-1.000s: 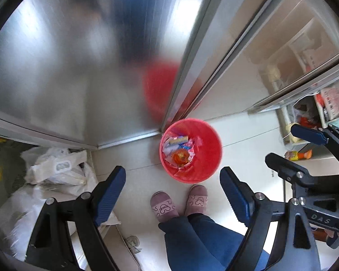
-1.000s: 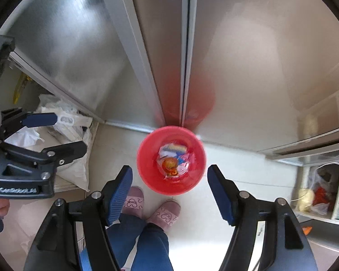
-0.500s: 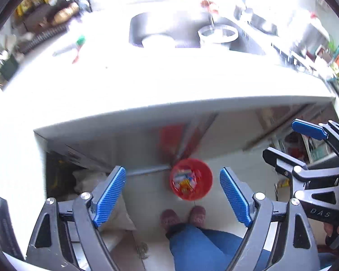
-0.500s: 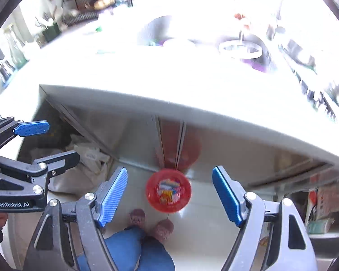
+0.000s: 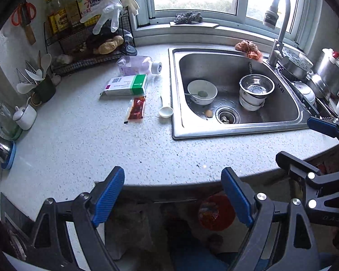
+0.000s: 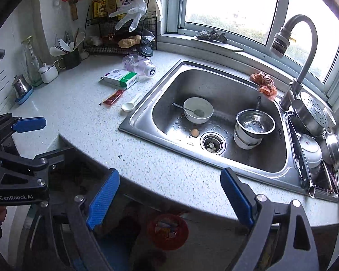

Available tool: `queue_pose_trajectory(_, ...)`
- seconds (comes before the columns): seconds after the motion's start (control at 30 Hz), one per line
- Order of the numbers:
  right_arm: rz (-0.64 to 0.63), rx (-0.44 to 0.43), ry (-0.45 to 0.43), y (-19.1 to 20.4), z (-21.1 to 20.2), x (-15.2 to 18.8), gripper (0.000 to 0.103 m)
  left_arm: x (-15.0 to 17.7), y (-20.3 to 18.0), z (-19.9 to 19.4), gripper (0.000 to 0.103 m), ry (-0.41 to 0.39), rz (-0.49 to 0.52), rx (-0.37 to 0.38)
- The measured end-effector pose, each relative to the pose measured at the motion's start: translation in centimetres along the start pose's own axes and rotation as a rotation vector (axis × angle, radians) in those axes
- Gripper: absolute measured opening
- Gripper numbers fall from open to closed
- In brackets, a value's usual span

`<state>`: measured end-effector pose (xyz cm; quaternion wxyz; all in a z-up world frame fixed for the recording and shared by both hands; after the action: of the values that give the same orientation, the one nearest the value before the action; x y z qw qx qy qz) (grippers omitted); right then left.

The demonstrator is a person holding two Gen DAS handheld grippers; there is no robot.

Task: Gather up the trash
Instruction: 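Raise both tools back up toward the sauce packet on the counter, then grasp the brown sauce packet with the left tool while the right tool grasps the medicine box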

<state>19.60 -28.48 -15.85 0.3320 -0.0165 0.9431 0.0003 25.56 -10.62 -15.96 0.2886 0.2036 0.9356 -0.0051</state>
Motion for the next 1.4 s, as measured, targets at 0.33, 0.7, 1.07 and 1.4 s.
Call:
queue_pose_trajectory(0.33,0.037,0.011,0.086,1.6,7.7,-6.7,0.098,-6.3,7.2,7.9,0.095,0.069,-0.023,0.027)
queue_pose_trajectory(0.7,0.110,0.087,0.198,1.0,14.0,-9.3,0.099,-8.4,9.8,17.1,0.097,0.210,-0.013,0.104)
queue_pose_trajectory(1.07,0.133,0.113,0.241,0.2,15.3,-9.7,0.099,-7.9,9.3,20.2,0.094,0.286,-0.021,0.091)
queue_pose_trajectory(1.4,0.134,0.077,0.237,0.3,15.6,-10.9,0.099,-7.9,8.0,18.2,0.023,0.253,-0.022,0.079)
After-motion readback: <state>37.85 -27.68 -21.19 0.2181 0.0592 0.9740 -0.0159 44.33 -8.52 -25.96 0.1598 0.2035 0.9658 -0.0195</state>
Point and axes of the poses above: each gripper's, at about its wrist camera, not at the fingertips, and z roughly the way its jaws point, y to its left, x to its underside, the point moved 6 cm from there along z, roughly the way its jaws point, and after that the axes turned 7 degrees about z, right-handed, at the moved point
